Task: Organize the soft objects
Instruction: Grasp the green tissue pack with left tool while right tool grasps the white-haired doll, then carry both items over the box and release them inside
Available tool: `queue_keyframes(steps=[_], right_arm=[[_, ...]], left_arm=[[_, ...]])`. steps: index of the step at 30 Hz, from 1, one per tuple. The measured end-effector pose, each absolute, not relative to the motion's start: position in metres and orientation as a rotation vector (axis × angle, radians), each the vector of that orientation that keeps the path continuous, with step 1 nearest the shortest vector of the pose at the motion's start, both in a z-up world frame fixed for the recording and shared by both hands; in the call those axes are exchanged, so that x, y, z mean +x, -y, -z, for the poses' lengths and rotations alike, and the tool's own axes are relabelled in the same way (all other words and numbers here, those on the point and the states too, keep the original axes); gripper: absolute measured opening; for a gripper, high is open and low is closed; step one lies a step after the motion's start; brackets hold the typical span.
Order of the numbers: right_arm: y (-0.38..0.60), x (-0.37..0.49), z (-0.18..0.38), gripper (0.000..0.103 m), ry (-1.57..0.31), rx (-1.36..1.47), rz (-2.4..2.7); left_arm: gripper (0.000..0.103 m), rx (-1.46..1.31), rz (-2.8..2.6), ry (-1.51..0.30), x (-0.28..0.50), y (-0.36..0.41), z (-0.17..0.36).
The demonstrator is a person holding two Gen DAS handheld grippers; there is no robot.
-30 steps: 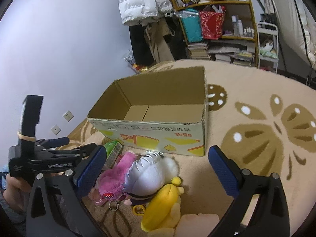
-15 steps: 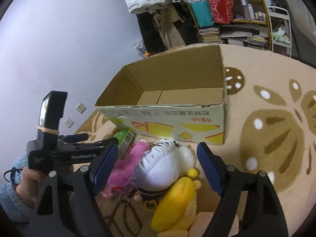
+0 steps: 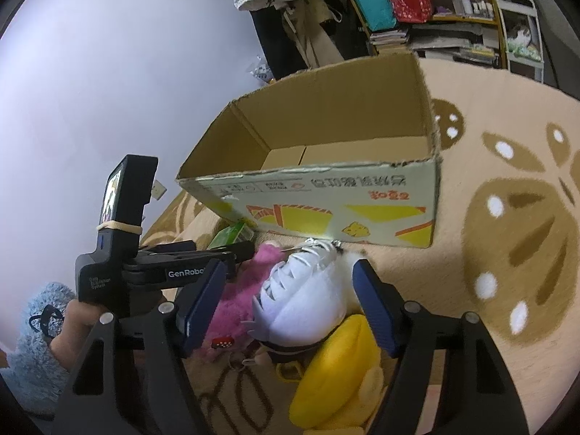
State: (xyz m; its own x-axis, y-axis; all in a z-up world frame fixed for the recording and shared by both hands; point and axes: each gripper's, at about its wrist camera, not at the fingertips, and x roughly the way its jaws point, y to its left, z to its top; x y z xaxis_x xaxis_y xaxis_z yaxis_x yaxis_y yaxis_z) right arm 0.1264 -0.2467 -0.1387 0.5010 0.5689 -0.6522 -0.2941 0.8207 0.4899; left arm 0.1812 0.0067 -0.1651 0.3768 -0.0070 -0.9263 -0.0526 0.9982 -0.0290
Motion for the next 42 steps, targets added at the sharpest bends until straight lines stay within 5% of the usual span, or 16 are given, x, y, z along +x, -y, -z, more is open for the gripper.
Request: queue_keyframes(steps=[6,10,27,42], right_arm=[[0.239,0.131,0.147,0.051,-0.945,0.299,-0.488],[0.242,0.129,0.146,0.045,-0.94,0.295,-0.468],[0.25,0.104,0.109,0.044,-0.773,0.23,-0.33],[0.248,0.074,0.055,0.044,-0.583,0.153,-0.238]], left_arm=[[0.08,-0.079,0.008,-1.224,0.181,0.001,0.176],[0.052,-0.108,0.044,-1.215,0.179,0.005,0.175],[0.051,-0.08,0.003,-1.094,0.144,0.004,0.143],[0.051,0.042,-0.033,-0.69,0.094,0.003,0.039]])
